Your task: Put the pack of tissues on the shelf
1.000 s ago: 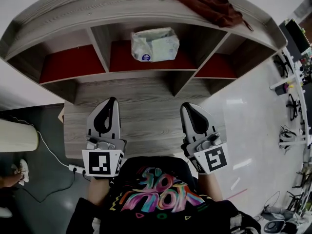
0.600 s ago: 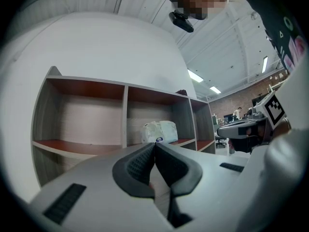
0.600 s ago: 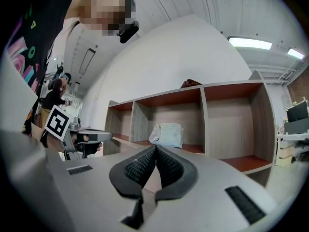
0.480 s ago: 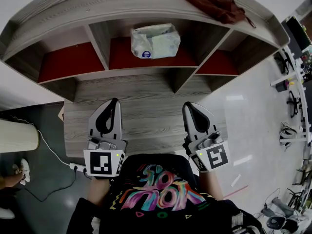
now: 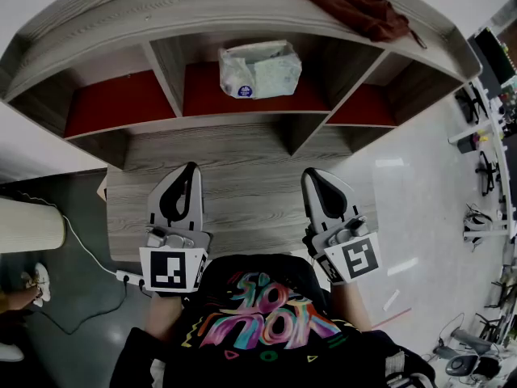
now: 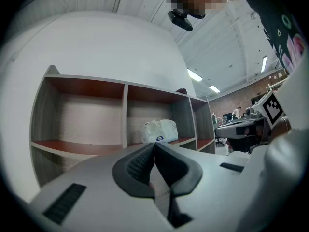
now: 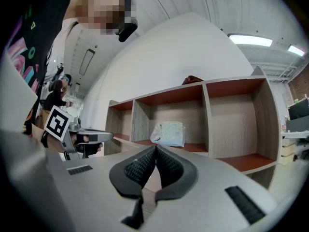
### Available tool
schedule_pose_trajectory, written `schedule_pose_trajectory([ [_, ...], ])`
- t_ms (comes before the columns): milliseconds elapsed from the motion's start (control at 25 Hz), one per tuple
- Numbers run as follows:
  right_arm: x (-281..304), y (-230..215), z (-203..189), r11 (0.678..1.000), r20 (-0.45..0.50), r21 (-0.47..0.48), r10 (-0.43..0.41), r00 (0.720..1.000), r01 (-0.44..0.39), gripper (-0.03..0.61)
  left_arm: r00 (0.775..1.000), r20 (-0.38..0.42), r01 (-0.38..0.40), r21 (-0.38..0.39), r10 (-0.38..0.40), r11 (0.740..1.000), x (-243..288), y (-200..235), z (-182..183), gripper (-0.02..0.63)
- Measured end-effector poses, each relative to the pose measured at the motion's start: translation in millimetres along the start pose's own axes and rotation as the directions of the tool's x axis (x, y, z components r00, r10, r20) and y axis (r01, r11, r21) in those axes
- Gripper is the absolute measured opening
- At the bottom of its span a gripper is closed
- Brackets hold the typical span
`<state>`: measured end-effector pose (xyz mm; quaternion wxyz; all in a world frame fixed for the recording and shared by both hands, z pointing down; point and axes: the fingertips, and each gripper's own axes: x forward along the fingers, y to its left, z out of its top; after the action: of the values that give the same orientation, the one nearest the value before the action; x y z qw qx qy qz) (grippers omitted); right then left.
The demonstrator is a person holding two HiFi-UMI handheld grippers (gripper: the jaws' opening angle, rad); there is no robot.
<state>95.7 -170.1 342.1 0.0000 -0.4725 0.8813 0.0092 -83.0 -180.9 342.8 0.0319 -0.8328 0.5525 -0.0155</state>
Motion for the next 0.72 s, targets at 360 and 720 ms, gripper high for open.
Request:
schedule_pose_trajectory([
  [360, 4.9, 2.7, -2.1, 1.0, -0.004, 0.004, -0.003, 1.0, 0.003, 0.017, 1.0, -0.002, 0.0, -0.001, 0.0, 1.0, 1.2, 5.6, -2.0, 0.025],
  [720, 8.9, 3.3, 3.8, 0.999, 0.012, 0.03, -0.016, 1.0, 0.016, 0.015, 1.0, -0.006, 0.006, -0.003, -0.006, 1.0, 1.6, 5.6, -3.3, 0.025],
])
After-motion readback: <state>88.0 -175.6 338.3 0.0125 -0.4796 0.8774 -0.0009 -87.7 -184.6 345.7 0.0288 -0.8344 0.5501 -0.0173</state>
